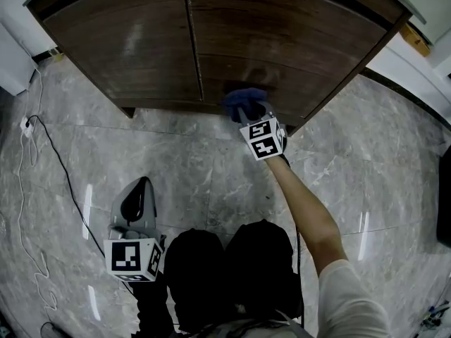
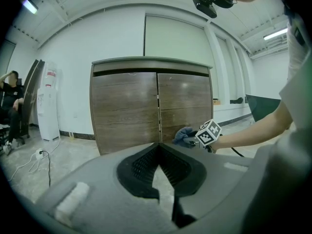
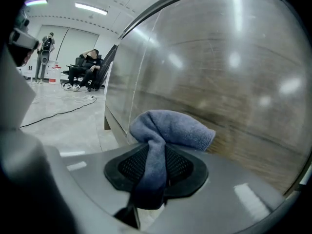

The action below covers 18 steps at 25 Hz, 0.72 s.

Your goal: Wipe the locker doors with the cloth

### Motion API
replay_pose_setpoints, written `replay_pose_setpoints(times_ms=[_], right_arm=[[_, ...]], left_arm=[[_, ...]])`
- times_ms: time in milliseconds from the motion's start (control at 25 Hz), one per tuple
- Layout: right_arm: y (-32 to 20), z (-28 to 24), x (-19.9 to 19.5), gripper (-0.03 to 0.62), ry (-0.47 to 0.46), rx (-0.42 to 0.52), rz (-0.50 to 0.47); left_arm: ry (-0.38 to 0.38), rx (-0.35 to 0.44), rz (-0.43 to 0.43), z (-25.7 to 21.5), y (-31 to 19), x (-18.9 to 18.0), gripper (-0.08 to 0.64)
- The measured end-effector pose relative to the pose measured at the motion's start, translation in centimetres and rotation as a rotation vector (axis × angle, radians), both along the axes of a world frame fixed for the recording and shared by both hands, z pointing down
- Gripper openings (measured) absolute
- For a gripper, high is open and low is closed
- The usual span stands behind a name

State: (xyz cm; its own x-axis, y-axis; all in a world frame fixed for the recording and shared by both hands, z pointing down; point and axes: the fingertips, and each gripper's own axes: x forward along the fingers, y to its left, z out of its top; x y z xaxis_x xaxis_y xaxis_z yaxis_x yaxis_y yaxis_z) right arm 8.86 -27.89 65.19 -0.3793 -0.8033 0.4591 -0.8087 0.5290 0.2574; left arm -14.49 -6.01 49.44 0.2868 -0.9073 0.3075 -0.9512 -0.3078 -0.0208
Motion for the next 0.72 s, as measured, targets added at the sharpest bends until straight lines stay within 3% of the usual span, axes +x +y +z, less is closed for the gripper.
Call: replay_pose_setpoints(times_ms=[720], right_arm=[[-1.0, -17.5, -2.8, 0.104, -0.067, 0.219, -0.048]], left_arm=[[0.03, 0.033, 0.006, -1.1, 1.0, 0.1, 0.0]])
